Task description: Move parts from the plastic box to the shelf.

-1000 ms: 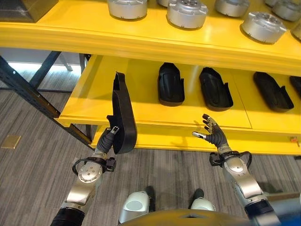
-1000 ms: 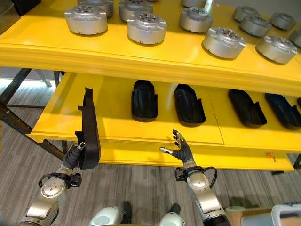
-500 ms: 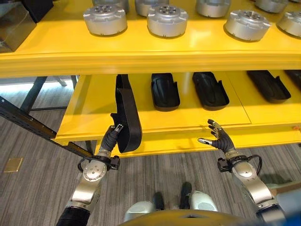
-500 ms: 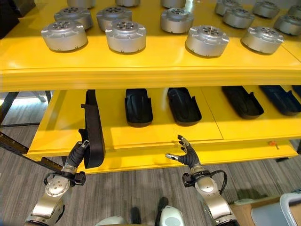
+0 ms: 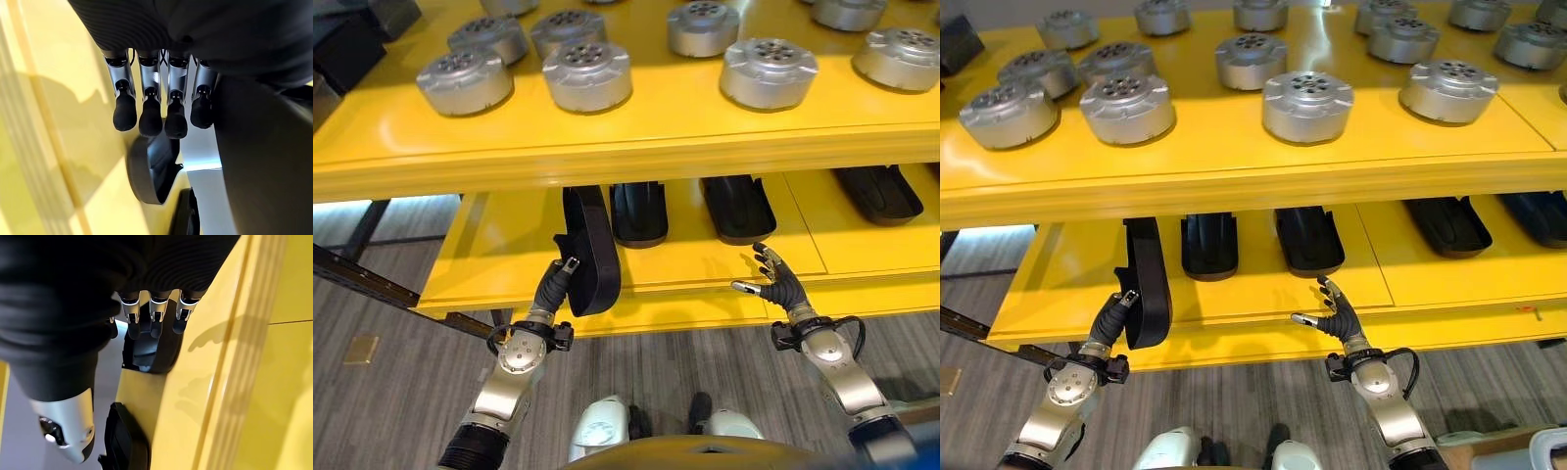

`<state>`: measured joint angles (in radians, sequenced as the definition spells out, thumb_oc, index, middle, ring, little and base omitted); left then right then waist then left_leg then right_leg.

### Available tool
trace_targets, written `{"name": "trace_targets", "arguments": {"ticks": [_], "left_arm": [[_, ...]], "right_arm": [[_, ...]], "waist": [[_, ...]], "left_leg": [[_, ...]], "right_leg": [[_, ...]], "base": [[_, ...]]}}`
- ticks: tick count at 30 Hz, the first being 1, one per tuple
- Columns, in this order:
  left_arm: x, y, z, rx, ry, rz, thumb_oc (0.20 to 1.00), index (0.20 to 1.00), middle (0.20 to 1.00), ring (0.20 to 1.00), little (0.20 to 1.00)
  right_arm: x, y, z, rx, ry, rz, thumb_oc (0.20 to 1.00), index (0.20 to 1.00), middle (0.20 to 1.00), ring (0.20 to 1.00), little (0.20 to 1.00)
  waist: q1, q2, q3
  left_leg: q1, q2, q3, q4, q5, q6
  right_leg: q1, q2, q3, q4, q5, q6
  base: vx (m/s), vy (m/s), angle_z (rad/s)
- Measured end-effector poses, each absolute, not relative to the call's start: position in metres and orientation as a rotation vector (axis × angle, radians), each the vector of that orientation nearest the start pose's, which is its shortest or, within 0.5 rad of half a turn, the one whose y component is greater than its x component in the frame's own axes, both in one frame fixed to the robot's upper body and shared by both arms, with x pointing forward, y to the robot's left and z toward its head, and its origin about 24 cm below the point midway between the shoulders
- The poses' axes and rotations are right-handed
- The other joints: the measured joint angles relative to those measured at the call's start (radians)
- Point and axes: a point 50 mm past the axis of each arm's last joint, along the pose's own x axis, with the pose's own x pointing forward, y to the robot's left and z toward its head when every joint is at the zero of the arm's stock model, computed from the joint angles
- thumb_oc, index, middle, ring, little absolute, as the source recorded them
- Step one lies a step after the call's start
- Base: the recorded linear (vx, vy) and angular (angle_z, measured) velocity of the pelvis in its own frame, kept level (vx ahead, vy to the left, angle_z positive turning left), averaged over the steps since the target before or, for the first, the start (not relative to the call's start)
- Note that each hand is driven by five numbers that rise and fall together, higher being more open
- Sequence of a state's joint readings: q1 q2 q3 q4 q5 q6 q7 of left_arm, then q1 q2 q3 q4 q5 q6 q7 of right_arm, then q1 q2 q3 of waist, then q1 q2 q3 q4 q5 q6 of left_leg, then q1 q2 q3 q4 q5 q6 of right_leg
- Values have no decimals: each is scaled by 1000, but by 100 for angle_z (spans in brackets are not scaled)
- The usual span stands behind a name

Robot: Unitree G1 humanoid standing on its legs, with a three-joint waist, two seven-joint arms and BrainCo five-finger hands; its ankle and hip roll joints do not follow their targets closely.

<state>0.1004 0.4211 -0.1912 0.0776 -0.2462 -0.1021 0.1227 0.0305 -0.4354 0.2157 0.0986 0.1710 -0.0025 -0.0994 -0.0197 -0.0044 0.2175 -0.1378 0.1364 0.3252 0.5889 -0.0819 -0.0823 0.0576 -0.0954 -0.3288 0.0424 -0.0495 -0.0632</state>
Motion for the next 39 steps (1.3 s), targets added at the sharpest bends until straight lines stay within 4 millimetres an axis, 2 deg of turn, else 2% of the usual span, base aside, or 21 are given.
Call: {"name": "trace_targets", "arguments": {"ticks": [1,2,3,4,5,6,8,10,11,12,14,15,16,20,24,26,27,28,30,31,39], "left_arm": [[226,201,14,170,121,-21,200,200,200,200,200],[225,202,13,169,127,-17,200,200,200,200,200],[225,202,12,167,132,-14,200,200,200,200,200],[226,202,12,163,131,-14,200,200,200,200,200],[226,202,12,162,131,-13,200,200,200,200,200],[225,203,11,158,139,-8,200,200,200,200,200],[223,200,8,142,146,-8,200,200,200,200,200],[224,196,4,129,156,-9,200,200,200,200,200],[225,200,4,142,162,1,200,200,200,200,200],[226,203,6,152,157,4,200,200,200,200,200],[225,215,8,199,163,13,200,200,200,200,200],[225,216,8,205,165,14,200,200,200,200,200],[223,222,8,225,172,19,200,200,200,200,200],[211,230,2,243,209,37,200,200,200,200,200],[190,229,-5,236,249,34,200,200,200,200,200],[187,227,-5,268,247,25,200,200,200,200,200],[187,227,-4,278,242,26,200,200,200,200,200],[188,228,-3,300,231,46,200,200,200,200,200],[193,231,-3,307,239,116,200,200,200,200,200],[195,231,-2,313,238,131,200,200,200,200,200],[219,232,15,366,143,201,200,200,200,200,200]], "right_arm": [[242,-199,16,-284,163,74,1000,1000,1000,1000,1000],[244,-199,18,-287,155,73,1000,1000,1000,1000,1000],[243,-204,19,-290,155,59,1000,1000,1000,1000,1000],[238,-211,17,-276,171,44,1000,1000,1000,1000,1000],[235,-212,14,-252,185,51,1000,1000,1000,1000,1000],[236,-212,15,-234,186,65,1000,1000,1000,1000,1000],[234,-215,15,-237,196,90,1000,1000,1000,1000,1000],[230,-223,17,-252,194,79,1000,1000,1000,1000,1000],[227,-218,13,-221,200,77,1000,1000,1000,1000,1000],[222,-215,12,-208,201,89,1000,1000,1000,1000,1000],[218,-202,13,-140,178,114,1000,1000,1000,1000,1000],[218,-200,14,-127,172,117,1000,1000,1000,1000,1000],[214,-195,18,-74,146,127,1000,1000,1000,1000,1000],[214,-185,31,-4,70,157,1000,1000,1000,1000,1000],[214,-184,41,41,14,156,1000,1000,1000,1000,1000],[213,-192,48,59,-13,117,1000,1000,1000,1000,1000],[214,-195,52,48,-32,109,1000,1000,1000,1000,1000],[214,-195,68,72,-121,94,1000,1000,1000,1000,1000],[220,-204,97,93,-297,-25,1000,1000,1000,1000,1000],[221,-209,103,91,-333,-65,1000,1000,1000,1000,1000],[224,-218,116,77,-412,-161,1000,1000,1000,1000,1000]], "waist": [[-14,14,4],[-22,22,7],[-36,37,14],[-55,40,18],[-55,45,16],[-47,39,20],[-52,51,26],[-65,91,18],[-77,72,21],[-74,53,19],[-65,21,22],[-63,21,22],[-38,8,15],[-19,-13,12],[-13,-36,13],[-15,-38,13],[-12,-38,13],[6,-37,13],[7,-27,19],[6,-24,21],[-7,9,40]], "left_leg": [[35,24,-20,-132,-1,1],[89,28,-40,-308,5,-1],[181,50,-72,-527,55,-21],[208,101,-103,-587,91,-52],[207,130,-125,-590,107,-62],[207,153,-148,-591,113,-54],[207,152,-150,-590,146,-39],[213,97,-107,-595,134,-44],[235,55,-90,-625,147,-44],[240,20,-87,-636,142,-31],[241,-37,-87,-647,137,4],[241,-40,-88,-650,137,7],[242,-54,-90,-655,132,23],[241,-59,-95,-667,133,27],[240,-46,-94,-681,145,12],[230,-20,-104,-681,153,-2],[222,-9,-114,-681,157,-7],[206,13,-116,-681,167,-18],[190,18,-116,-675,170,-20],[191,17,-115,-675,170,-20],[191,19,-113,-674,170,-20]], "right_leg": [[-1,6,16,5,5,14],[-2,7,31,11,10,23],[7,12,61,11,12,40],[12,8,76,17,5,51],[4,6,99,33,-5,61],[-18,-13,125,67,-18,69],[-42,-52,153,113,-29,114],[-40,-76,161,113,-16,166],[-26,-121,163,113,-12,192],[-26,-155,148,106,-1,204],[-10,-203,114,65,43,202],[-7,-202,108,65,49,205],[6,-188,94,45,67,217],[32,-184,92,-5,87,229],[60,-157,81,-71,87,229],[70,-126,65,-95,89,225],[69,-115,62,-98,89,224],[53,-93,59,-102,92,215],[37,-89,60,-101,95,211],[36,-89,63,-101,95,211],[34,-88,65,-99,94,210]], "base": [[103,286,-24],[131,420,-59],[133,595,-60],[99,539,-57],[41,392,-50],[0,262,-61],[-17,334,-50],[-24,224,-10],[-25,201,14],[-18,156,9],[-37,155,2],[-55,154,15],[-40,91,12],[-29,66,10],[-4,11,-1],[-36,-36,10],[-84,-92,9],[-73,-83,5],[-36,-38,0],[-30,-4,-5],[12,-41,-1]]}}
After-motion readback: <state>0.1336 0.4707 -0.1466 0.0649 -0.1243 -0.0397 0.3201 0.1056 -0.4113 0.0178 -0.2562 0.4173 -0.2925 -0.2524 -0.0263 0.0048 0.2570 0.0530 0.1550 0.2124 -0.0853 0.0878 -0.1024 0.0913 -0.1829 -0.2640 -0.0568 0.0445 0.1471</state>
